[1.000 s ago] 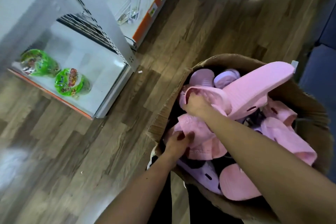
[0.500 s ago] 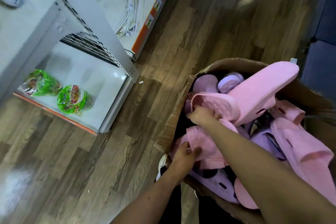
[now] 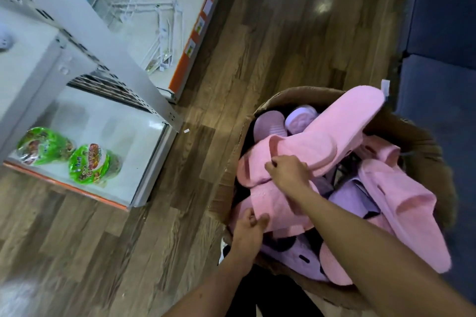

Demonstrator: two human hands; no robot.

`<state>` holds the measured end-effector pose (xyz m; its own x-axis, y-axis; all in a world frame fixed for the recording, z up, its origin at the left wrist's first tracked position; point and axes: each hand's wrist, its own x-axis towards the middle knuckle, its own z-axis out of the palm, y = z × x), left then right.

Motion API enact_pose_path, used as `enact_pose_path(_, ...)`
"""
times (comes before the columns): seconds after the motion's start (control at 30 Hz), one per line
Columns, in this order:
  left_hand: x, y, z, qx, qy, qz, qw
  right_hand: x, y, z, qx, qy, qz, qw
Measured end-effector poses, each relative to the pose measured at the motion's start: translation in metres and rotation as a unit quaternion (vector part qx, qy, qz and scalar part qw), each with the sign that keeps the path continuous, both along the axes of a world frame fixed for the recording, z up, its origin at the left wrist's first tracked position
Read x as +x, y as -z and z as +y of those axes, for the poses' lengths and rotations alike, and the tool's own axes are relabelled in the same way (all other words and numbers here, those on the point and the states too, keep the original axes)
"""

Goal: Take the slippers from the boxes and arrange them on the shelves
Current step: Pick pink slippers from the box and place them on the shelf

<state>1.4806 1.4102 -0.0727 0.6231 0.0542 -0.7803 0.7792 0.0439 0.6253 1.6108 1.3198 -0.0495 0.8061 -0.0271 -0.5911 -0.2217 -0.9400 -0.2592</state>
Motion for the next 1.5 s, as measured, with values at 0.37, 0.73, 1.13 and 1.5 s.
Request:
enact_pose_path(0.37, 0.052, -0.151, -0.058, 0.135, 0.101, -0.178, 0.969, -0.004, -0.148, -0.116, 0.114, 0.224, -0.117, 0.961)
enact_pose_path(0.73, 0.137, -0.253, -0.070, 0.169, 0.020, -0.185, 0.968, 0.006, -0.258, -0.164, 0.232, 0.496, -0.176, 0.818)
enact_pose_path(1.13, 0.258, -0.374, -0.082, 0.139, 0.396, -0.390, 0.819, 0.055, -0.360, -0.100, 0.283, 0.592, -0.288, 0.698)
enact_pose_path(1.5, 0.241, -0.450, -0.156, 0.031, 0.502, -0.497, 0.707, 0.002, -0.464, -0.149, 0.028, 0.515, -0.326, 0.792)
